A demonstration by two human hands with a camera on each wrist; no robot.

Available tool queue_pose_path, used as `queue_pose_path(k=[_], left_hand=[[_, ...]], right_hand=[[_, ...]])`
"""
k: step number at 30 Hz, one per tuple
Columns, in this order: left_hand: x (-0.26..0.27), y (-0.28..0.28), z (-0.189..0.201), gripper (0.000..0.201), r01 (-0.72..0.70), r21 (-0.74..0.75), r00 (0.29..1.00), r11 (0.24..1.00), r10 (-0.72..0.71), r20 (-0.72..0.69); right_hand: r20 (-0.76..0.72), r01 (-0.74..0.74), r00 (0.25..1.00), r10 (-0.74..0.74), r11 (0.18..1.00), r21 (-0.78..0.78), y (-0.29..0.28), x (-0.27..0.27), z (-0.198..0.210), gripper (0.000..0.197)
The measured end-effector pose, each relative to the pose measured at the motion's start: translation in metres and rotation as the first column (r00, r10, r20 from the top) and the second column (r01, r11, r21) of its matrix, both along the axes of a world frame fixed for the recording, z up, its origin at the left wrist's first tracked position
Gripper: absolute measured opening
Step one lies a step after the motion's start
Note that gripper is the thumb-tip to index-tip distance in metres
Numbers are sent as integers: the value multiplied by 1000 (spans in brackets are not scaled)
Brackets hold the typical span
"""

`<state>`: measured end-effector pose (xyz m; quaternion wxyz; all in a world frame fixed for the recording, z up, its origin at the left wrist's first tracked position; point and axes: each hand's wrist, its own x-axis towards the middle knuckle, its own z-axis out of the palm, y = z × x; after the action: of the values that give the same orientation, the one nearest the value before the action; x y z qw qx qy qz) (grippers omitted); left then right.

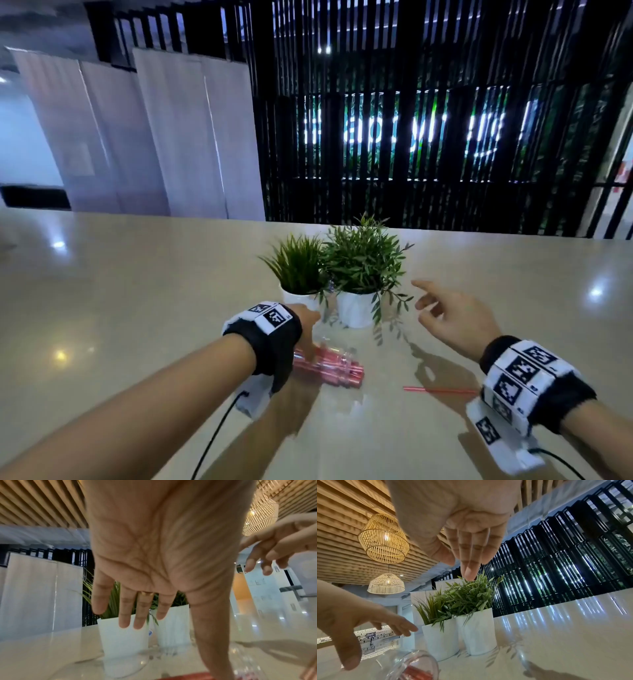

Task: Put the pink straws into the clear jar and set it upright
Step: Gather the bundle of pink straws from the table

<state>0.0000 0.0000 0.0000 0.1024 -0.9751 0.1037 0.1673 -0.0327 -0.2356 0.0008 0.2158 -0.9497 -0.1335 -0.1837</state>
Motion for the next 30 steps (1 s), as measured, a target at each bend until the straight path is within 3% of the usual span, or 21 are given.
queue_pose_path(k=[4,11,15,17,20,23,27,30], left_hand=[[7,0,-20,66,43,64,999,997,-42,-3],[17,-4,-37,79,66,136,993,988,-78,88],[21,3,-37,47,57,161,995,985,-69,73],[21,5,-36,46,60,77,995,995,-66,69],[20,6,-35,66,-5,-95,1000,995,3,-28],[17,8,-44,71,-40,-237,998,971,25,-66],[20,9,-47,78,-20,-427,999,904,34,26],[23,7,-39,68,43,-550,991,834,36,131]], right_hand=[[-54,-6,999,6,1000,0,-5,-6,-7,50],[-114,-3,993,4,1000,13,-14,-10,-10,55],[-142,9,990,-6,1000,20,-20,-8,-16,55],[-164,19,986,-18,1000,3,-23,-5,-21,52],[-216,68,973,-79,996,-56,-29,-1,-32,41],[-321,82,938,-134,982,-169,-34,5,-48,32],[-449,8,880,-153,951,-308,-35,18,-67,28],[-495,3,844,-208,924,-383,-31,27,-80,26]])
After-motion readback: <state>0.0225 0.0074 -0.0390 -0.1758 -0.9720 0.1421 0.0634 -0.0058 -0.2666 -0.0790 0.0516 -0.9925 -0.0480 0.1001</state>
